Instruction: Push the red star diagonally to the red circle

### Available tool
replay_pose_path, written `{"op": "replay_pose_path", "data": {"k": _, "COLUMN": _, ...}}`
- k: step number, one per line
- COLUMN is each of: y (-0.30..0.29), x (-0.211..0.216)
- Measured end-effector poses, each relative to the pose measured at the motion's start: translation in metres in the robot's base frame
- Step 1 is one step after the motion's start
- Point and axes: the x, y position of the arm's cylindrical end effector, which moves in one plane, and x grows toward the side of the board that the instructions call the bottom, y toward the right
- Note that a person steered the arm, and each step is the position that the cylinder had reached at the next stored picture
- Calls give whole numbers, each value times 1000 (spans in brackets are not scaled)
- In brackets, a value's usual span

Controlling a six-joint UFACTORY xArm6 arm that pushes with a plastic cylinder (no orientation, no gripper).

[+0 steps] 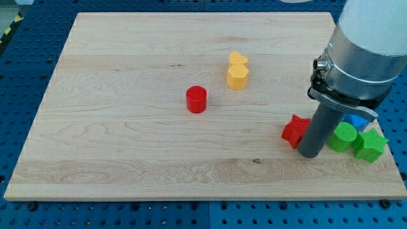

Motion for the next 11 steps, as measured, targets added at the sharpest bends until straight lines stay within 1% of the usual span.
{"op": "replay_pose_path", "data": {"k": 1, "y": 32, "x": 0}}
{"op": "replay_pose_path", "data": {"k": 2, "y": 36, "x": -8}}
{"op": "replay_pose_path", "data": {"k": 3, "y": 22, "x": -19}}
{"op": "replay_pose_path", "data": {"k": 10, "y": 13, "x": -26}}
{"op": "replay_pose_path", "data": {"k": 11, "y": -12, "x": -26}}
